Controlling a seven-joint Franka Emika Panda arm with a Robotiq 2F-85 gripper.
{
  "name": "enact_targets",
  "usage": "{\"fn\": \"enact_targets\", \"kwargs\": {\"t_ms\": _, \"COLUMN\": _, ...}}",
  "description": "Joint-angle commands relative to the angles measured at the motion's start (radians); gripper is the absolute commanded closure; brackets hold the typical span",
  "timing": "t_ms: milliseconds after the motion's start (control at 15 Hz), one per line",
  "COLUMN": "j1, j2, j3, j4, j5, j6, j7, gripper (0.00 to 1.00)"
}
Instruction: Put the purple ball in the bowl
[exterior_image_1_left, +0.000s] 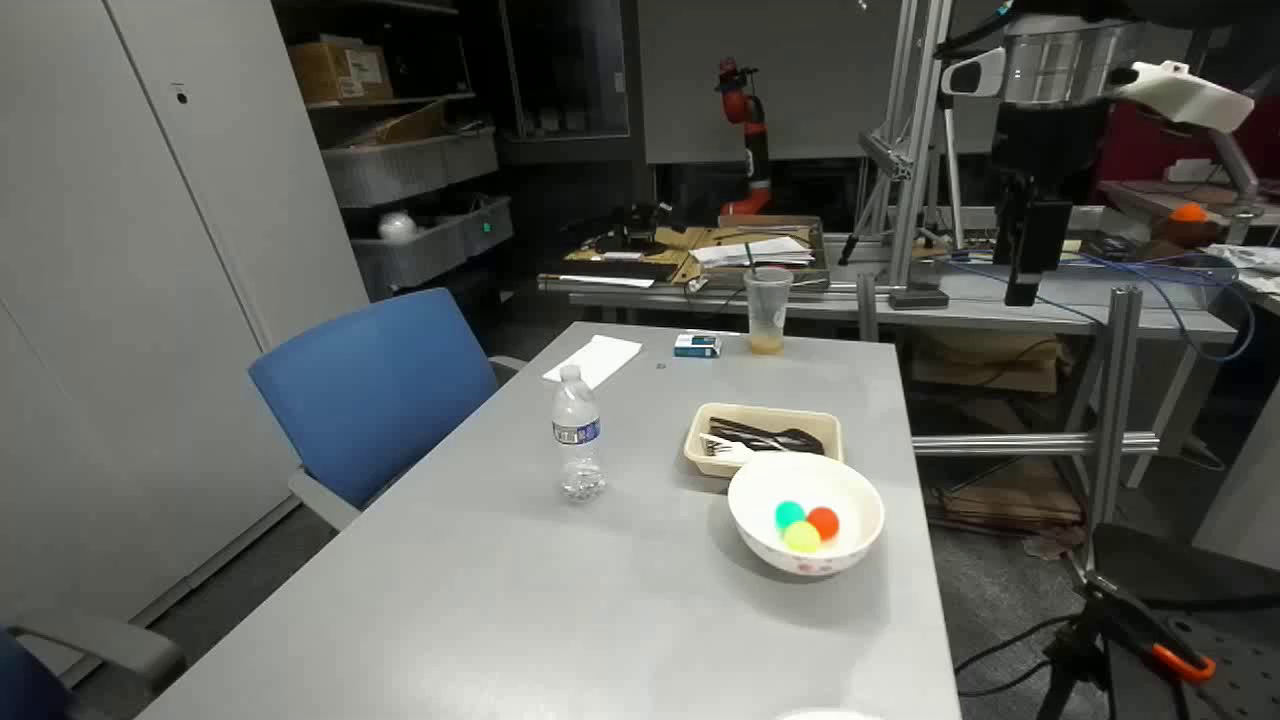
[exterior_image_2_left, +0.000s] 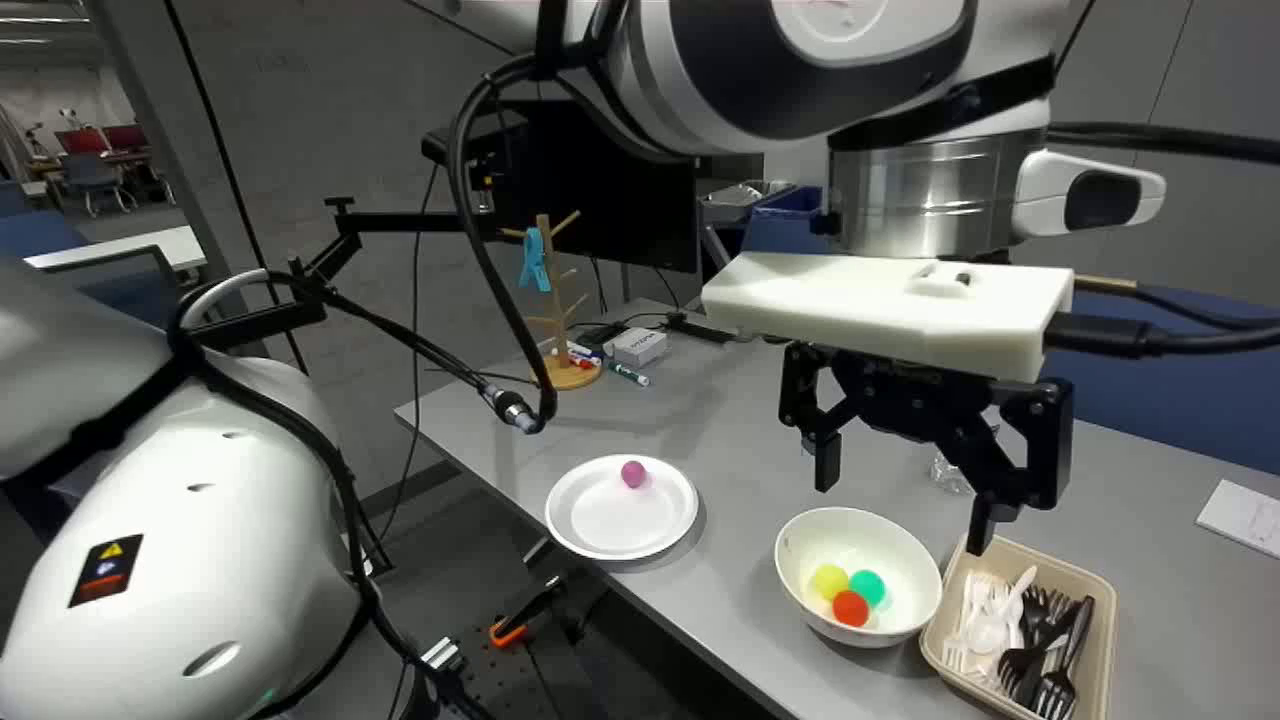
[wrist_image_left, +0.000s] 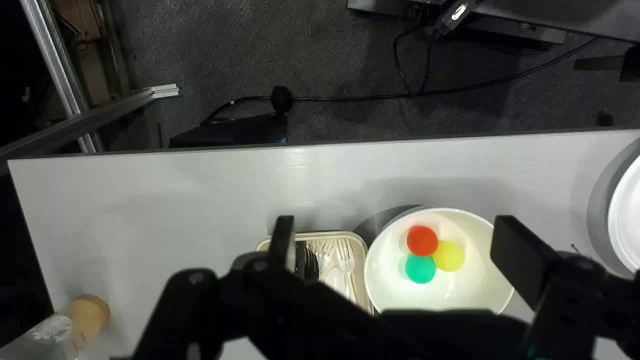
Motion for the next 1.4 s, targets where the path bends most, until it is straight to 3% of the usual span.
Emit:
{"fn": "enact_targets", "kwargs": {"t_ms": 0, "j1": -0.006, "j2": 0.002, "j3": 0.006, "j4": 0.001, "j5": 0.004, "j6": -0.001, "j7": -0.003, "gripper": 0.00}}
{"fn": "enact_targets", "kwargs": {"t_ms": 800, "j1": -0.004, "j2": 0.004, "j3": 0.004, "j4": -0.001, "j5": 0.008, "j6": 0.007, "j7": -0.006, "gripper": 0.00}}
{"fn": "enact_targets", "kwargs": {"t_ms": 867, "j1": 0.008, "j2": 0.035, "j3": 0.022, "j4": 0.178, "j5": 0.035, "j6": -0.125, "j7": -0.014, "gripper": 0.00}}
{"fn": "enact_targets", "kwargs": {"t_ms": 1267, "j1": 0.058, "j2": 0.137, "j3": 0.062, "j4": 0.465, "j5": 0.107, "j6": -0.220, "j7": 0.029, "gripper": 0.00}}
{"fn": "enact_targets", "kwargs": {"t_ms": 1333, "j1": 0.043, "j2": 0.057, "j3": 0.048, "j4": 0.349, "j5": 0.082, "j6": -0.161, "j7": 0.008, "gripper": 0.00}}
